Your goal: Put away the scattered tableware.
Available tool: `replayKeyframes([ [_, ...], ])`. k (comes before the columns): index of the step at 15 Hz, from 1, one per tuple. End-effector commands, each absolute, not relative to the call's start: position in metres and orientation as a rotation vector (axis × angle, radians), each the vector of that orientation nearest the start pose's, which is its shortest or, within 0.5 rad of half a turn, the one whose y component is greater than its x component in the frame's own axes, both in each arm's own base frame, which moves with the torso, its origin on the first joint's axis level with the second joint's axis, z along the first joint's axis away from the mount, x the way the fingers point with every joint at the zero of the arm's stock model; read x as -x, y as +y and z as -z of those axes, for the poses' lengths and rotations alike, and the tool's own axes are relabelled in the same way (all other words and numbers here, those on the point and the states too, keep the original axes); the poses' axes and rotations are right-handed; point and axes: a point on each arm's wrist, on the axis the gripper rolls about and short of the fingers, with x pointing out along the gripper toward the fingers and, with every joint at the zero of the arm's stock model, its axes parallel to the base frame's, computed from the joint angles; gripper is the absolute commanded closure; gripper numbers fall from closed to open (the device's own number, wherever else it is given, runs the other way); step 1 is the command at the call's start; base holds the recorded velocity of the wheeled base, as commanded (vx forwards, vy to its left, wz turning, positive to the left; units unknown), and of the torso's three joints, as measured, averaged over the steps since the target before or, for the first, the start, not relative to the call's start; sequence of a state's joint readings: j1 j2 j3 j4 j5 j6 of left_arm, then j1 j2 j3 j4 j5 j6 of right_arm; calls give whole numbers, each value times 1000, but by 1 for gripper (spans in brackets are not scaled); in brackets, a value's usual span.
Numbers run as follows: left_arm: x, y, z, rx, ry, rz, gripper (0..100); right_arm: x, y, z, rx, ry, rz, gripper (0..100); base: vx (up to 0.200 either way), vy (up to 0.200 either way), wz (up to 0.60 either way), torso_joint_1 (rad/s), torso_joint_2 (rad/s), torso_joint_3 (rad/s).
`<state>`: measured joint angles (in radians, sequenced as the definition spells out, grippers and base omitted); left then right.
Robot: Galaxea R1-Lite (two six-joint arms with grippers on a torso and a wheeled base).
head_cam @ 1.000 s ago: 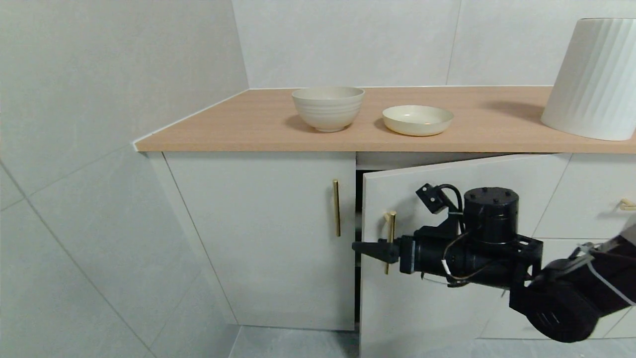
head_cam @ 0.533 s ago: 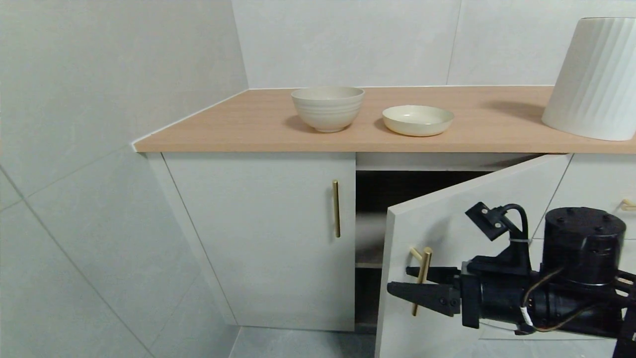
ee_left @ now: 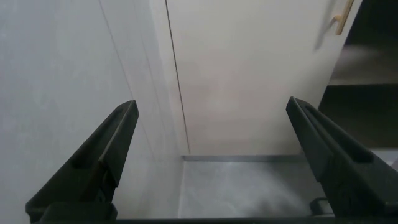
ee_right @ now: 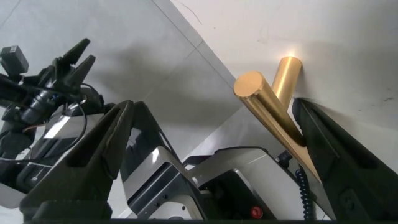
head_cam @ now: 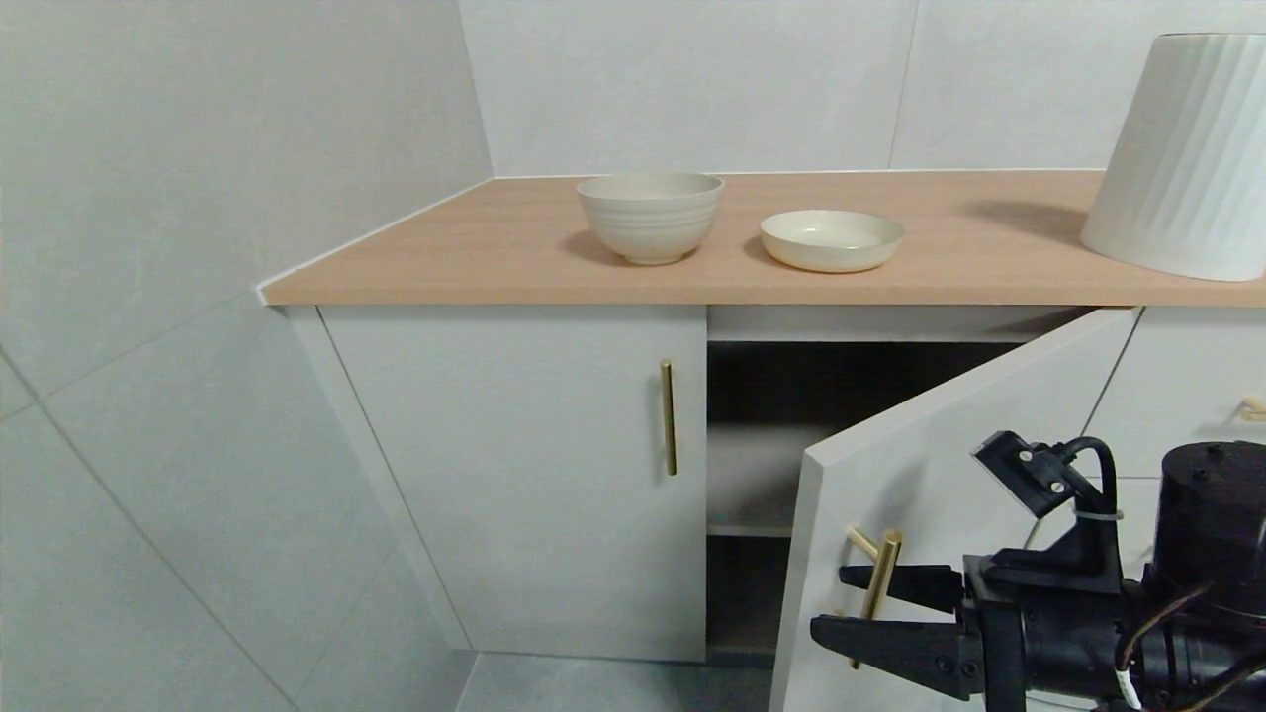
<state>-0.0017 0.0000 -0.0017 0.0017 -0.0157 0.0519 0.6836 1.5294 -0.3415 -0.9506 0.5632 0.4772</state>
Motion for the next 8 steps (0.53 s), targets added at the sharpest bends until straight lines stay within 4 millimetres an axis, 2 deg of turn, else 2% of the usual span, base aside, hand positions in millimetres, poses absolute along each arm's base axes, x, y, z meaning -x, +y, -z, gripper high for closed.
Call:
replayKeyframes([
  [1,24,-1,-79,-72,-20,32,0,-160,147,-143,-397,546,-1167,0,0,0,0,0,0,0],
  [2,29,-2,-96,-80,-81,80,0,-160,147,-143,-397,546,-1167,0,0,0,0,0,0,0],
  [3,34,-4,-122,-79,-110,173,0,-160,147,-143,-397,546,-1167,0,0,0,0,0,0,0],
  [5,28,-6,-177,-53,-57,306,0,-160,147,-143,-397,546,-1167,0,0,0,0,0,0,0],
  [6,15,-8,-199,-42,-12,370,0,-160,147,-143,-396,547,-1168,0,0,0,0,0,0,0],
  [7,5,-9,-210,-36,17,402,0,-160,147,-143,-396,547,-1168,0,0,0,0,0,0,0],
  [8,-25,-10,-228,-10,107,480,0,-160,147,-143,-396,545,-1169,0,0,0,0,0,0,0],
])
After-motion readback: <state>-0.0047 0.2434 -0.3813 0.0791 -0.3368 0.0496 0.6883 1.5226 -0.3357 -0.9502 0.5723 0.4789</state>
